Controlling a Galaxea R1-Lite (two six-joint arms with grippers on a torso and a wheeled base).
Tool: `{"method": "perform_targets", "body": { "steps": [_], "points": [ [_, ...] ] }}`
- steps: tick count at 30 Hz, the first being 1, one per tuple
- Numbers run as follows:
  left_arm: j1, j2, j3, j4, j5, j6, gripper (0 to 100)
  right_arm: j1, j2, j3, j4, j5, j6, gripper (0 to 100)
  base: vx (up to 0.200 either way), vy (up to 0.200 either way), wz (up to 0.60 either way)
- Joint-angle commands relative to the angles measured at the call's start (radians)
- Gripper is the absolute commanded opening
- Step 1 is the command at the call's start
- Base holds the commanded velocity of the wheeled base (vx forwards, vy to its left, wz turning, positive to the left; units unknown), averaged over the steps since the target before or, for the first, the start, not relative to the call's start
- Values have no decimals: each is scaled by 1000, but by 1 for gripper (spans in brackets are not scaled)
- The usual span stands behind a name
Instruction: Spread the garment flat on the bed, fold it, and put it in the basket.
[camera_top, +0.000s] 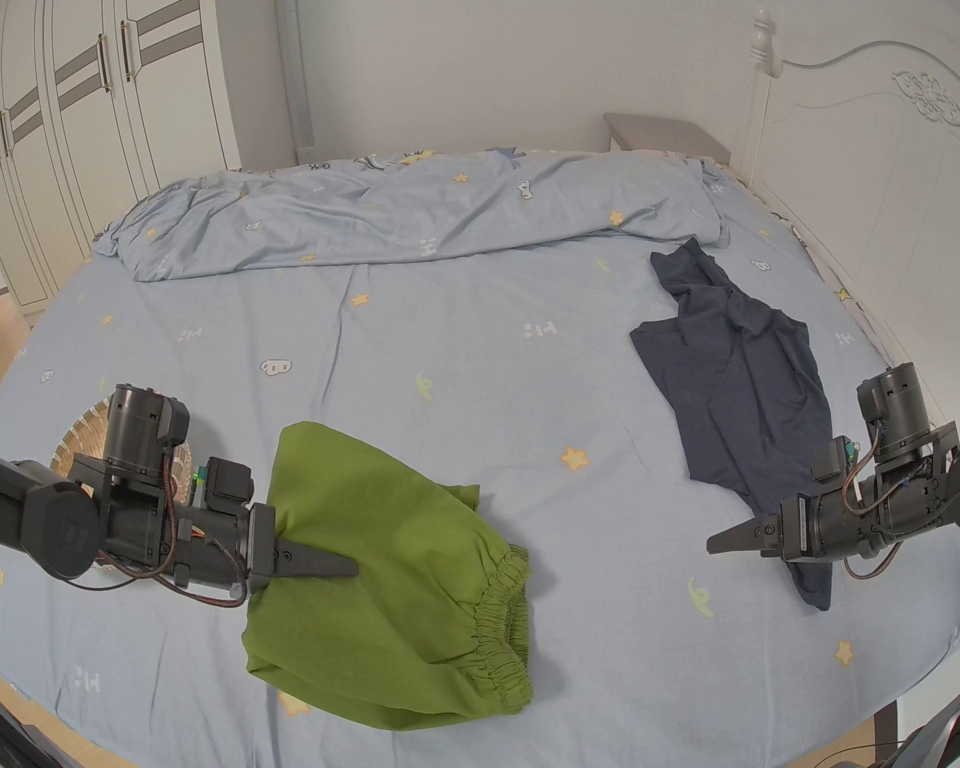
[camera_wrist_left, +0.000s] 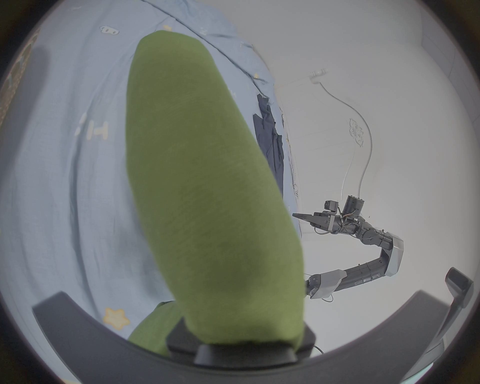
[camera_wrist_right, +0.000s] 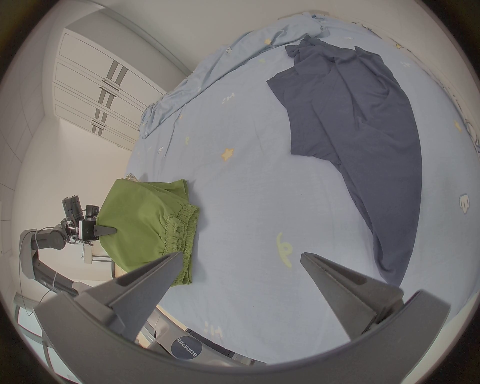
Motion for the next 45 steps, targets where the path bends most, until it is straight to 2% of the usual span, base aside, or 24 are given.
{"method": "perform_targets", "body": {
  "steps": [1,5,21,41,45],
  "points": [
    [5,-20,-1,0,-1,1,0,2,-1,1,0,0,0,100,0,0,0],
    [4,-35,-1,1,-2,1,0,2,-1,1,2,0,0,100,0,0,0],
    [-64,-98,4,59,-1,3,0,2,-2,1,0,0,0,100,0,200,0],
    [-90,-98,12,59,2,6,0,2,-2,1,0,0,-2,100,0,200,0],
    [-121,-112,15,59,11,44,0,2,-2,1,0,0,-2,100,0,0,0]
  ]
}}
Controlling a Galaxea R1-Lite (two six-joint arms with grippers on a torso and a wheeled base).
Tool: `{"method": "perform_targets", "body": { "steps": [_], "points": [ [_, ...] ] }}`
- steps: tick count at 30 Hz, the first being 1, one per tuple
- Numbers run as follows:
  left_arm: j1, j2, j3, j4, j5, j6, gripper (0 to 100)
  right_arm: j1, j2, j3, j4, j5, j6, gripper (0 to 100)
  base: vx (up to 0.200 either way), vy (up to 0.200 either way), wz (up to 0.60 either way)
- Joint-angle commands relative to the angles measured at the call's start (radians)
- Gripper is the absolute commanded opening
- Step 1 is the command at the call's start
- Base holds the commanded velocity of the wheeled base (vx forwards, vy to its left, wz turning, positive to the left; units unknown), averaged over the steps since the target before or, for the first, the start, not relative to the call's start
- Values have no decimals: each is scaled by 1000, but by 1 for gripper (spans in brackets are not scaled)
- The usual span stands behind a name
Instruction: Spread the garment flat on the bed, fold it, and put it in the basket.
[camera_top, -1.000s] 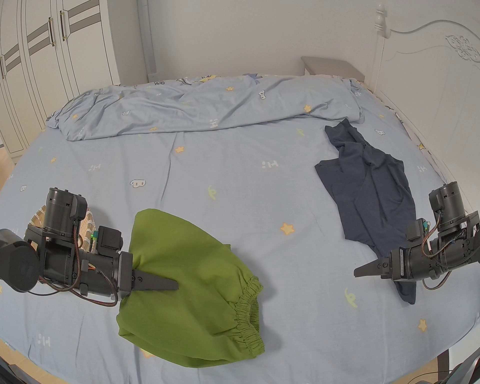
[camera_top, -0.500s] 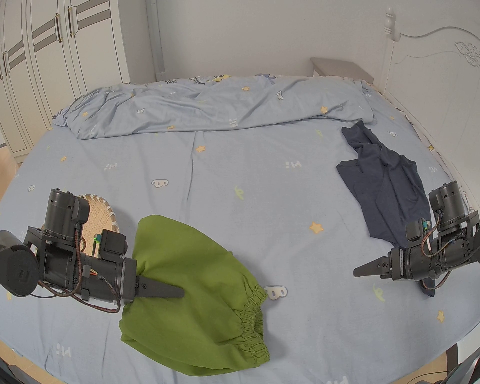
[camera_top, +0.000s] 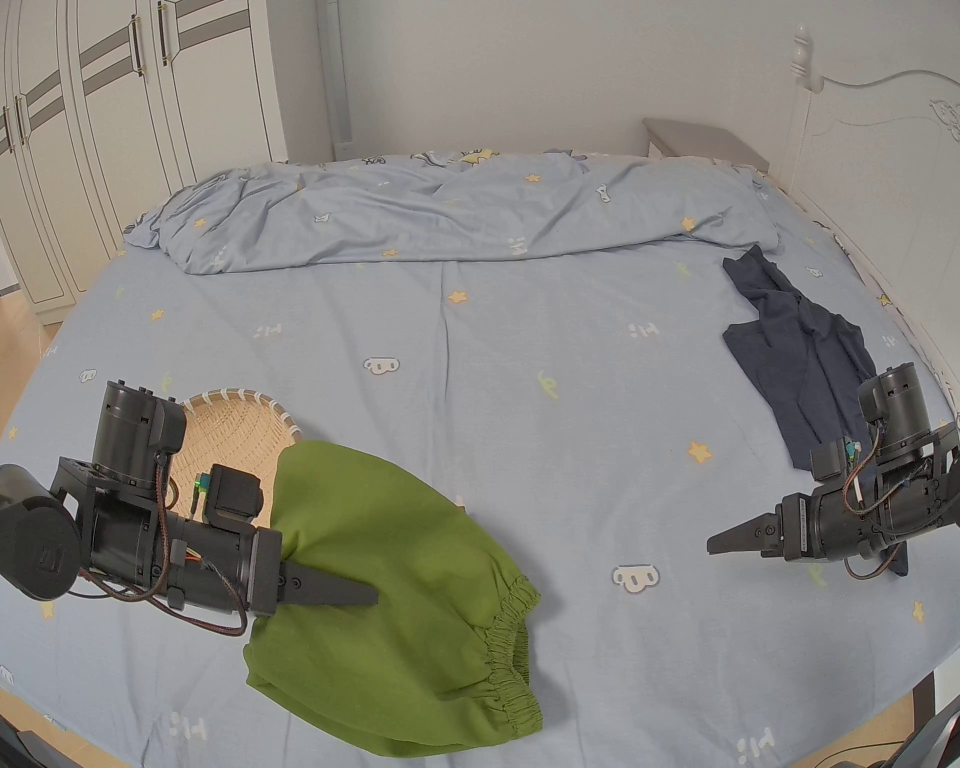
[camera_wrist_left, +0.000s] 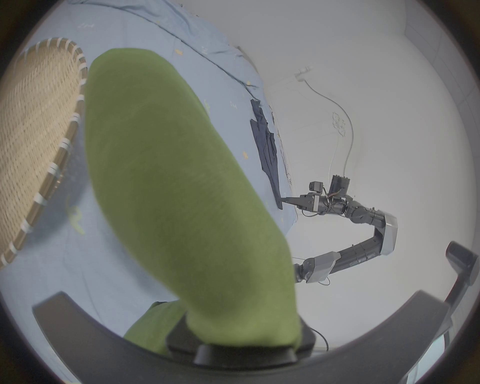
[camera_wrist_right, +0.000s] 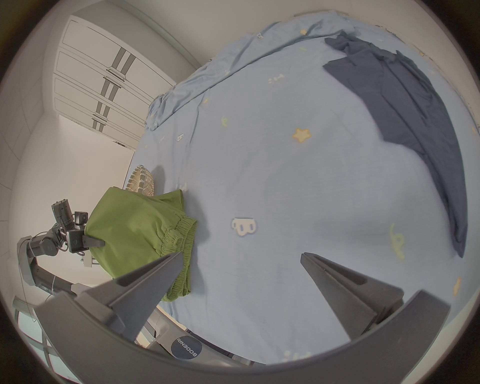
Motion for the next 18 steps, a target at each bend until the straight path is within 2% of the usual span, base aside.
{"method": "perform_targets", "body": {
  "steps": [1,7,15,18],
  "points": [
    [-21,-13,2,0,3,14,0,1,0,0,0,0,0,100,0,0,0],
    [-79,-79,-19,-5,10,103,0,1,-41,1,-2,-1,-6,100,0,0,0],
    [-65,-132,-137,17,13,112,0,-1,-52,1,-2,-3,-7,100,0,0,0],
    [-34,-145,-196,44,16,141,0,1,-52,1,-2,-3,-7,100,0,0,0]
  ]
}}
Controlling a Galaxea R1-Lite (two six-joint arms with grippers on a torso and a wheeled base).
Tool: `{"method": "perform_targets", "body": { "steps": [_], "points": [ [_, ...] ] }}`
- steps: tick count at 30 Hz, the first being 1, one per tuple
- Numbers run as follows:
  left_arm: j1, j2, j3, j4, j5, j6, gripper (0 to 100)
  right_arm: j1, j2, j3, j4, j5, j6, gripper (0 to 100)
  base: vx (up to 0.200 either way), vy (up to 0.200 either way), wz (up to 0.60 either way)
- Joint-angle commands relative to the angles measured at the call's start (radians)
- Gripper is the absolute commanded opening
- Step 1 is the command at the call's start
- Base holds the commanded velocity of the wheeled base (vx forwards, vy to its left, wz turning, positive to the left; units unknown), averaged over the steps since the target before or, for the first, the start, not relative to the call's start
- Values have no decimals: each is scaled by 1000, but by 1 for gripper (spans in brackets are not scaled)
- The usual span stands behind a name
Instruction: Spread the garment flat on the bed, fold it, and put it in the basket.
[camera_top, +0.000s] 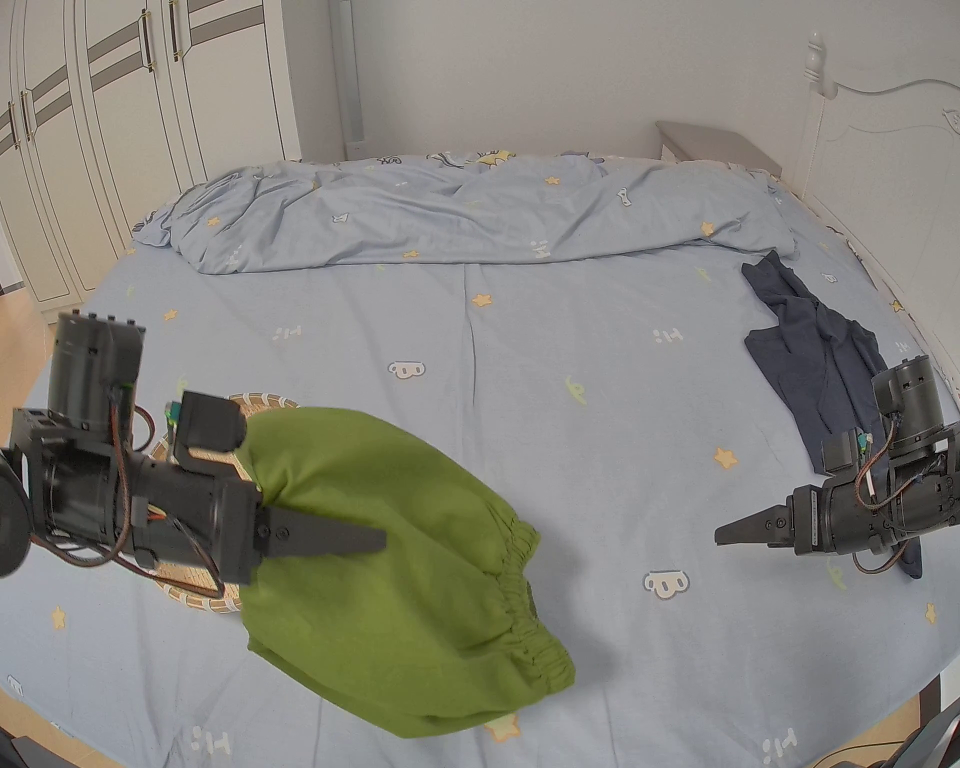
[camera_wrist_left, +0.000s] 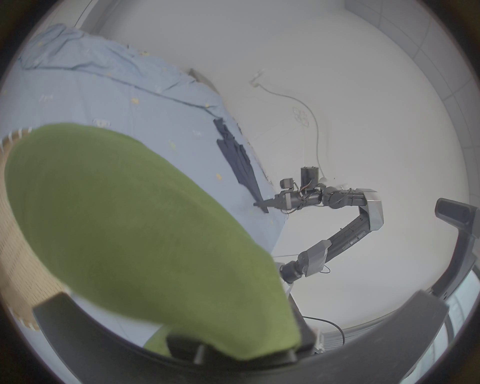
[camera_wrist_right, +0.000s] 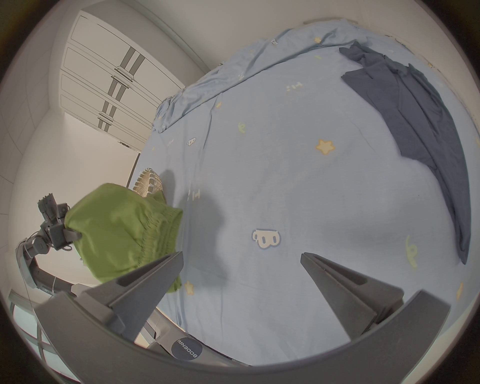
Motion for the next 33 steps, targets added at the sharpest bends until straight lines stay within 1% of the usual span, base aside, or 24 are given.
{"method": "perform_targets", "body": {
  "steps": [1,3,4,5,6,7,9,10,11,12,13,14,18,19,20,21,23,24,28,33],
  "points": [
    [43,-35,-97,29,3,39,0,2,-5,0,0,0,0,100,0,0,0],
    [74,-26,-149,60,9,93,0,2,-5,0,0,0,0,100,0,0,0],
    [75,-24,-152,63,9,99,0,2,-4,0,0,0,0,100,0,0,0],
    [92,-16,-175,80,31,154,0,2,-4,0,0,0,0,100,0,0,0],
    [121,-7,-189,91,98,246,0,0,-2,0,0,0,0,100,0,0,0],
    [133,-7,-192,91,146,280,0,0,-2,0,0,0,2,100,0,0,0],
    [158,-6,-214,85,212,298,0,0,-2,1,0,0,2,100,0,0,0],
    [175,-6,-227,83,218,300,0,-1,-1,1,0,-2,2,100,0,0,0],
    [186,-7,-234,81,217,300,0,-1,-1,1,0,-2,2,100,0,0,0],
    [227,-10,-247,80,218,302,0,-1,-2,0,0,-2,0,100,0,0,0],
    [238,-10,-249,78,220,302,0,-1,-2,0,0,-2,0,100,0,0,0],
    [273,-6,-264,69,221,302,0,0,-2,1,0,-2,0,100,0,0,0],
    [393,39,-304,6,186,297,0,2,-2,1,0,0,0,100,0,0,0],
    [393,39,-304,6,186,297,0,2,-2,1,0,0,0,100,0,0,0],
    [436,68,-318,-17,151,292,0,2,-2,3,0,-2,0,100,0,0,0],
    [459,83,-320,-20,132,291,0,2,-2,3,0,-2,0,100,0,0,0],
    [463,86,-321,-20,131,291,0,2,-2,3,0,-2,0,100,0,0,0],
    [488,122,-324,-20,131,291,0,0,-2,3,0,-2,0,100,0,0,0],
    [499,149,-312,-20,131,291,0,0,-4,3,0,0,0,100,0,0,0],
    [558,223,-243,-11,131,292,0,2,-4,3,0,0,0,100,0,0,0]
  ]
}}
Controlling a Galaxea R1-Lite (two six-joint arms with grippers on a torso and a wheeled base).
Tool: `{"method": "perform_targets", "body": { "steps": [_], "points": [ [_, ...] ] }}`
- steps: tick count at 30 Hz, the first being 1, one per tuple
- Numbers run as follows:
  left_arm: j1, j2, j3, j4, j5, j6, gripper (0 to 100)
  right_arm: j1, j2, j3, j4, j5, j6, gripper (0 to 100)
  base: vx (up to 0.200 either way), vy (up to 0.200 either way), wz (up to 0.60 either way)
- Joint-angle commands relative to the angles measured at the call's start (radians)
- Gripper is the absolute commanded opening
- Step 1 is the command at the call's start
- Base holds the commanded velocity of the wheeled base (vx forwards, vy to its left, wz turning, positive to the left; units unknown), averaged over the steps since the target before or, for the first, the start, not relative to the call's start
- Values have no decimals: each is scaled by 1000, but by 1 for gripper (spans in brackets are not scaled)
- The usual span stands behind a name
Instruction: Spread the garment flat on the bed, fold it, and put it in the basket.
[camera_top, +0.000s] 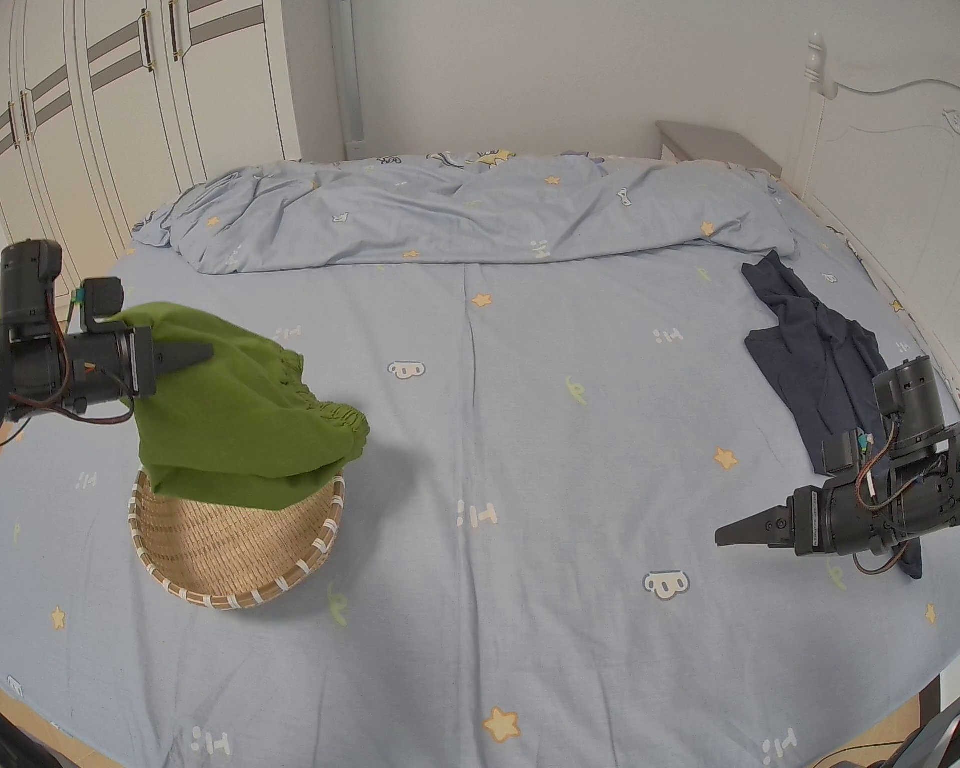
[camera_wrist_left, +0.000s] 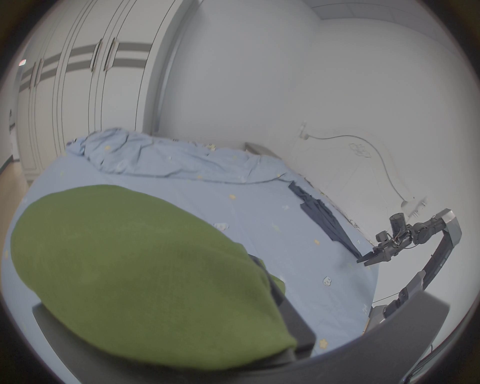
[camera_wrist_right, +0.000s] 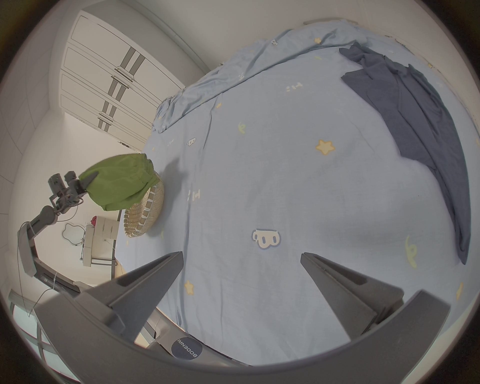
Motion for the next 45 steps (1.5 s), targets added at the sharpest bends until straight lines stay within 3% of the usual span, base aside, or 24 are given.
{"method": "perform_targets", "body": {
  "steps": [1,8,15,28,40,41,45],
  "points": [
    [54,73,49,5,0,0,0,2,0,0,0,1,0,100,0,0,0],
    [104,64,211,3,0,0,0,46,2,15,-2,1,6,100,0,0,0],
    [106,76,294,11,3,0,0,60,2,21,-2,-1,8,100,0,0,0],
    [170,267,248,17,26,9,0,61,3,23,-2,1,8,100,0,0,0],
    [170,277,251,16,46,17,0,63,2,25,0,1,8,100,0,0,0],
    [170,279,256,17,48,29,100,63,2,23,0,-1,8,100,0,0,0],
    [170,262,262,17,69,51,100,61,2,23,-2,-1,8,100,0,0,0]
  ]
}}
